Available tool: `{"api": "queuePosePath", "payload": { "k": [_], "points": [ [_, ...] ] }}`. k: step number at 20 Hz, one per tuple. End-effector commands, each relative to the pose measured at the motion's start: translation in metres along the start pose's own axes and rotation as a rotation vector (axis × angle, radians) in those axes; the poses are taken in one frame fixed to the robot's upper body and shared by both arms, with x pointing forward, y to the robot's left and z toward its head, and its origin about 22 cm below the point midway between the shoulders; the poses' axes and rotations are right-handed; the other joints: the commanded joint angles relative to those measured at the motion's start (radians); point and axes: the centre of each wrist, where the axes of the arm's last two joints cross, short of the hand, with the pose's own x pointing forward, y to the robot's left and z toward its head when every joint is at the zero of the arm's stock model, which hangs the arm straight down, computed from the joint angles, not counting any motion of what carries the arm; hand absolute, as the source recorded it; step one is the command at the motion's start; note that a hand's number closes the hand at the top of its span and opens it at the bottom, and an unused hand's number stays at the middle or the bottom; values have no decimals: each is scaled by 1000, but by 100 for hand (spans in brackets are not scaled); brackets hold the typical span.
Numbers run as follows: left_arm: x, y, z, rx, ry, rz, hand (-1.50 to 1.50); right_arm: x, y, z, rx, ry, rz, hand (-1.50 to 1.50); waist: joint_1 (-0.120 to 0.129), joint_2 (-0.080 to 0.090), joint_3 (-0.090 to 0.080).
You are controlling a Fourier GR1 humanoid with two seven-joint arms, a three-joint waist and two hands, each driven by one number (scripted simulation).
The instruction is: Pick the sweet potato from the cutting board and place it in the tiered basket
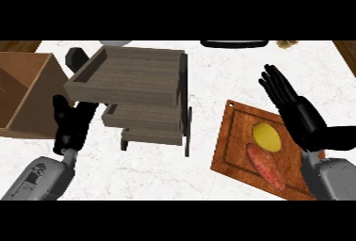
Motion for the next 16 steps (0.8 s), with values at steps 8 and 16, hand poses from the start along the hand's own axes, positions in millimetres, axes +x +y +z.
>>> {"api": "queuePosePath", "payload": {
  "k": [8, 16],
  "points": [
    [2, 34, 14, -57, -99, 18, 0, -3, -17, 50, -1, 101, 263, 150, -48, -12, -19],
    [-7, 45, 26, -123, -125, 1, 0, 14, 2, 76, 38, -59, 307, -150, -12, 0, -14]
  ]
}}
